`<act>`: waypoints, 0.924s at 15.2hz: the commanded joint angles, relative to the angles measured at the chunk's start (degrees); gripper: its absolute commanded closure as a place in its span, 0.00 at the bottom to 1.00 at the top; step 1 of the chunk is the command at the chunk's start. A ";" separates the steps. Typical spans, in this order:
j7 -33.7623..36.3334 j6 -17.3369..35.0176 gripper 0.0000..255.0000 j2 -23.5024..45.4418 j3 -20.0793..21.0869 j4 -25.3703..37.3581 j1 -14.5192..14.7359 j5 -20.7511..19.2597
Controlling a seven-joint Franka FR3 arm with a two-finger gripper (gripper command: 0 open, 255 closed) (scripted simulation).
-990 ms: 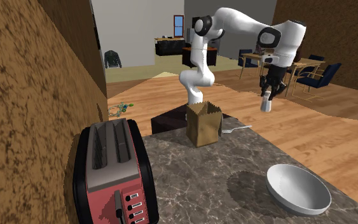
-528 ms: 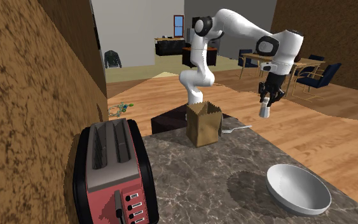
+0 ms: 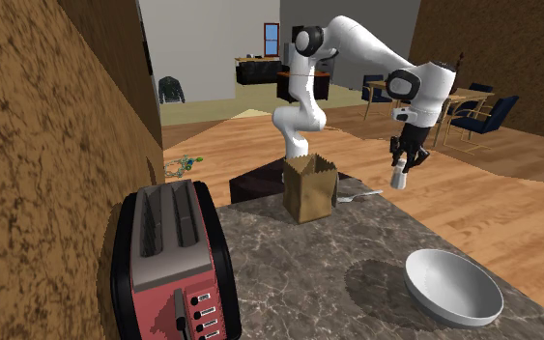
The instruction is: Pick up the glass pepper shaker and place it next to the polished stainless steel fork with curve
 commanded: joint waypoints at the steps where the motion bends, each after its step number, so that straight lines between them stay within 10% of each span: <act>1: 0.64 1.58 1.00 1.03 0.43 -0.95 -0.13 -0.83; 14: 7.35 10.93 1.00 10.17 1.85 -5.74 0.11 -9.48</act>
